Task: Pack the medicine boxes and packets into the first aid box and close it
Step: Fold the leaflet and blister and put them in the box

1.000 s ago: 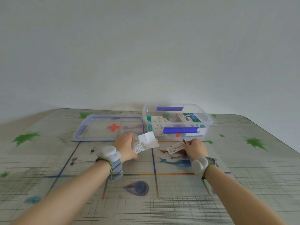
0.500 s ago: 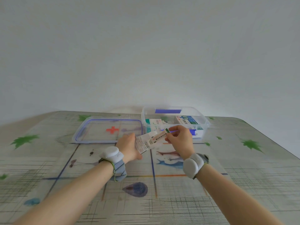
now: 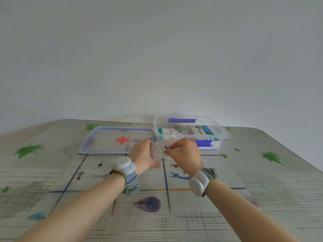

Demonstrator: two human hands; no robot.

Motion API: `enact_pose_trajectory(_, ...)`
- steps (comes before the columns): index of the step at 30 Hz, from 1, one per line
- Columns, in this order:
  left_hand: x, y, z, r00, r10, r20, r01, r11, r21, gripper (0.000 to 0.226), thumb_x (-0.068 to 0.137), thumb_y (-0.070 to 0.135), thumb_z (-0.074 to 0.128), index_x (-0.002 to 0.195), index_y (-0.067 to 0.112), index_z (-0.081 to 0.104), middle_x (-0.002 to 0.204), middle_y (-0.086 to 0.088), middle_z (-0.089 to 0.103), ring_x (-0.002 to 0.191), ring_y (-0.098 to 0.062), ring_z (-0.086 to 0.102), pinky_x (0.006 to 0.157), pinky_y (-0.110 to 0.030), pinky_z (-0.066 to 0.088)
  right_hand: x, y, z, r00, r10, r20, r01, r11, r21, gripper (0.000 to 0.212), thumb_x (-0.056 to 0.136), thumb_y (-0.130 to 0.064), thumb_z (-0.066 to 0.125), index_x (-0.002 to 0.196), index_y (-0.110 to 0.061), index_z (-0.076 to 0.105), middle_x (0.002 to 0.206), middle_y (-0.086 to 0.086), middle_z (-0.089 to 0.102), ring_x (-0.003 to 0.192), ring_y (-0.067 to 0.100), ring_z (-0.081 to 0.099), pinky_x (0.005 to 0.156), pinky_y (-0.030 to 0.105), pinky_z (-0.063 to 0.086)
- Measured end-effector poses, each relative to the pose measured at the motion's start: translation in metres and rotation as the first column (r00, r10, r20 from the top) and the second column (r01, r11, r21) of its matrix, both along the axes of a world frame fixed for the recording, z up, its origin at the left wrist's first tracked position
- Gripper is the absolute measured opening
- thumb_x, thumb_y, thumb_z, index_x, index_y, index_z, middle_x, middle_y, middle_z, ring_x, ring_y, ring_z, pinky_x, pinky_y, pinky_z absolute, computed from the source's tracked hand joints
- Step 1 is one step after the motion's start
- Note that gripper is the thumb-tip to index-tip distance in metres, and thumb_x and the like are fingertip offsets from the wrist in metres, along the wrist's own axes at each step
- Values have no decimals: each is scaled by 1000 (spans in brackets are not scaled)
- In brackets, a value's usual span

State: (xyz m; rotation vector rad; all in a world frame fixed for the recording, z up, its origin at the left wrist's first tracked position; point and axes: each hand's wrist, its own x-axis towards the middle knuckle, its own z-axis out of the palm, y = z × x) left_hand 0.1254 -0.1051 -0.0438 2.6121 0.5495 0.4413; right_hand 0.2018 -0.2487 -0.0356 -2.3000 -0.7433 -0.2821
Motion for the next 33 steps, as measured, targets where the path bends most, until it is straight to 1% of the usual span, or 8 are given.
enact_pose_trajectory(4, -2, 1, 0, 1000, 2, 25, -1, 1000, -27, 73, 49, 38, 84, 109, 16, 50, 105, -1, 54, 92, -19, 54, 77, -32, 52, 6, -1, -5, 998, 57, -12, -57, 998, 34, 15, 83, -33, 64, 88, -21, 73, 98, -7, 60, 98, 13, 45, 80, 24, 35)
enact_pose_trajectory(9, -4, 4, 3, 999, -10, 33, 11, 999, -44, 73, 53, 37, 84, 114, 15, 48, 107, -1, 52, 93, -18, 53, 78, -30, 50, 21, -7, -2, 960, -21, -278, 110, 945, 310, 12, 90, -13, 52, 93, -15, 63, 93, 1, 66, 90, 19, 58, 82, 32, 49)
enact_pose_trajectory(11, -5, 3, 5, 999, -20, 29, 21, 998, -55, 75, 54, 37, 84, 115, 16, 47, 109, -1, 52, 95, -19, 53, 81, -32, 51, 28, -10, -1, 881, 45, -472, 124, 939, 321, 15, 90, -8, 50, 88, -10, 65, 84, 6, 66, 80, 19, 60, 76, 30, 52)
enact_pose_trajectory(13, -4, 2, 7, 999, -35, 24, 37, 998, -60, 77, 53, 37, 85, 117, 16, 47, 111, -2, 51, 97, -19, 53, 82, -33, 51, 27, -12, 1, 716, 203, -668, 111, 912, 396, 13, 90, -11, 57, 87, -7, 68, 78, 6, 69, 72, 15, 62, 66, 21, 53)
enact_pose_trajectory(15, -4, 1, 7, 999, -45, 16, 46, 997, -64, 79, 53, 37, 85, 118, 16, 46, 112, -2, 50, 98, -20, 53, 84, -34, 52, 24, -14, 0, 599, 308, -739, 118, 879, 461, 10, 89, -17, 62, 90, -11, 70, 85, 6, 72, 75, 12, 65, 63, 19, 54)
enact_pose_trajectory(22, -7, 2, 6, 998, -67, -7, 67, 997, -34, 83, 53, 37, 85, 122, 16, 44, 114, -2, 48, 100, -18, 51, 82, -29, 49, 20, -11, -3, 624, 373, -687, -32, 891, 454, 22, 87, -35, 64, 95, -17, 73, 90, 2, 76, 84, 15, 72, 71, 22, 57)
enact_pose_trajectory(26, -8, 3, 5, 997, -73, 3, 74, 997, -11, 83, 53, 36, 85, 123, 16, 44, 114, -3, 47, 99, -17, 48, 77, -24, 42, 18, -8, -2, 654, 373, -658, -71, 897, 437, 14, 81, -27, 72, 89, -16, 75, 86, 6, 76, 72, 12, 70, 67, 20, 57)
enact_pose_trajectory(33, -10, 2, 3, 989, -80, 124, 79, 997, 10, 90, 64, 26, 81, 141, 16, 34, 136, -4, 38, 126, -22, 38, 100, -27, 34, 16, -2, 3, 717, 275, -641, -19, 926, 376, 7, 77, -13, 75, 76, -8, 70, 57, -1, 69, 47, 4, 62, 50, 15, 50)
